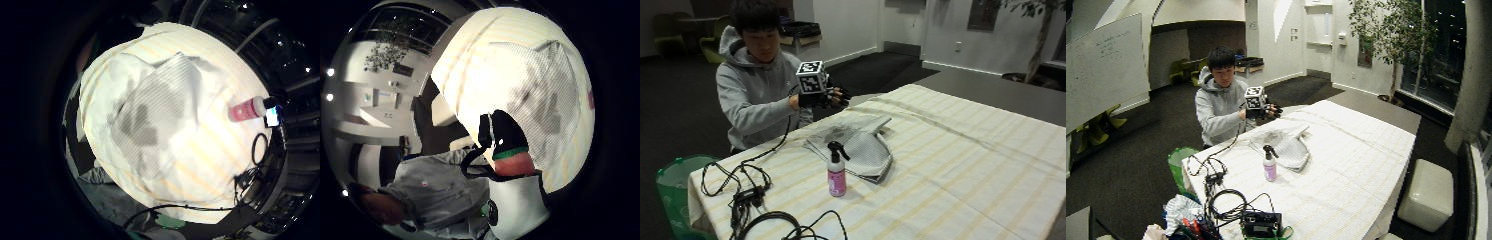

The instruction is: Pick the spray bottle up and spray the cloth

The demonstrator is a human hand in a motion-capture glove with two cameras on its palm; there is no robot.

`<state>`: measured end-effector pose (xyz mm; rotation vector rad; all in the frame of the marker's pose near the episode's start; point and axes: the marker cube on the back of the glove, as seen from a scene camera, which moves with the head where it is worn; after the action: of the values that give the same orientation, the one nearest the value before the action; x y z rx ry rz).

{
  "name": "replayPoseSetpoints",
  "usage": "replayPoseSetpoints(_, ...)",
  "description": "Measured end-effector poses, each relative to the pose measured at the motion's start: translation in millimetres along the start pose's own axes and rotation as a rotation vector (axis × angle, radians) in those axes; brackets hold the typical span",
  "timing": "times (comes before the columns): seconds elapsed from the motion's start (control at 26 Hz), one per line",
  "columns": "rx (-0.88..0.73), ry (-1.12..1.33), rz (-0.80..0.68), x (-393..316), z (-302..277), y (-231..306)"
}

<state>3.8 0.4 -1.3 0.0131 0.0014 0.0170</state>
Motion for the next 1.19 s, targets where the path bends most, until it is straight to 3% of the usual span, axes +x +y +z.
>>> replayPoseSetpoints(0.58, 0.057, 0.000, 0.032, 14, -5, 19)
replayPoseSetpoints(0.73, 0.190, 0.016, 0.079, 39, -16, 31)
replayPoseSetpoints(0.96, 0.510, -0.044, 0.232, 104, -26, 59)
replayPoseSetpoints(1.19, 0.637, -0.193, 0.362, 168, -22, 56)
